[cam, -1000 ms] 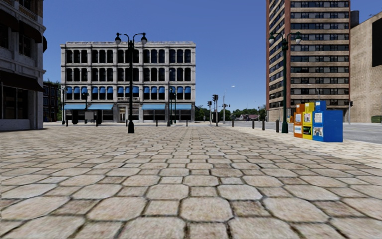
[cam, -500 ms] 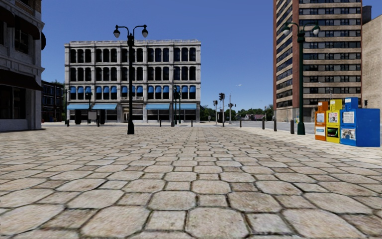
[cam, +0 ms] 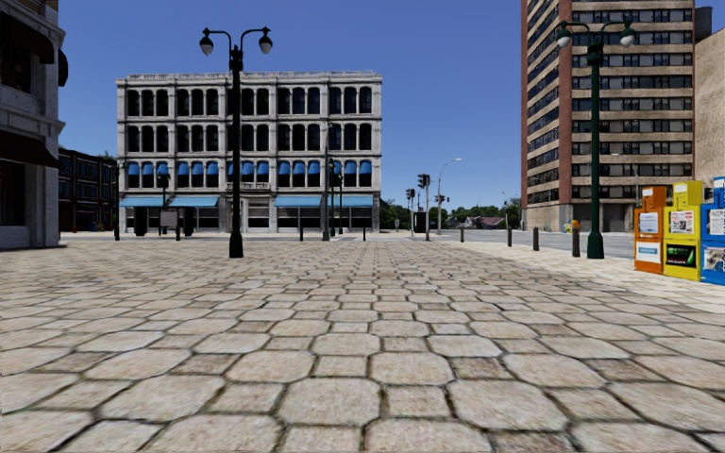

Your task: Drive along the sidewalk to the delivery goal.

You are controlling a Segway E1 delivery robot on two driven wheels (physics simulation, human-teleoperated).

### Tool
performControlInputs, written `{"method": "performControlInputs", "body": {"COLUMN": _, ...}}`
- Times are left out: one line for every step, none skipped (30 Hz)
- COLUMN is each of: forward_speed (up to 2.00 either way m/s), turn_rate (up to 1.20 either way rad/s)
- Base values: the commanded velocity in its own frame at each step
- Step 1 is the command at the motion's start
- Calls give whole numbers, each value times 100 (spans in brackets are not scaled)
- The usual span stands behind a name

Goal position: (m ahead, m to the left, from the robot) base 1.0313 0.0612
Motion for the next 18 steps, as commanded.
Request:
{"method": "performControlInputs", "body": {"forward_speed": 200, "turn_rate": 0}}
{"method": "performControlInputs", "body": {"forward_speed": 200, "turn_rate": 0}}
{"method": "performControlInputs", "body": {"forward_speed": 200, "turn_rate": 0}}
{"method": "performControlInputs", "body": {"forward_speed": 200, "turn_rate": 0}}
{"method": "performControlInputs", "body": {"forward_speed": 200, "turn_rate": 0}}
{"method": "performControlInputs", "body": {"forward_speed": 200, "turn_rate": 0}}
{"method": "performControlInputs", "body": {"forward_speed": 200, "turn_rate": 0}}
{"method": "performControlInputs", "body": {"forward_speed": 200, "turn_rate": 0}}
{"method": "performControlInputs", "body": {"forward_speed": 200, "turn_rate": 0}}
{"method": "performControlInputs", "body": {"forward_speed": 199, "turn_rate": 0}}
{"method": "performControlInputs", "body": {"forward_speed": 123, "turn_rate": 0}}
{"method": "performControlInputs", "body": {"forward_speed": 89, "turn_rate": 0}}
{"method": "performControlInputs", "body": {"forward_speed": 89, "turn_rate": 0}}
{"method": "performControlInputs", "body": {"forward_speed": 0, "turn_rate": 0}}
{"method": "performControlInputs", "body": {"forward_speed": 0, "turn_rate": 0}}
{"method": "performControlInputs", "body": {"forward_speed": 0, "turn_rate": 0}}
{"method": "performControlInputs", "body": {"forward_speed": 0, "turn_rate": 0}}
{"method": "performControlInputs", "body": {"forward_speed": 0, "turn_rate": 0}}
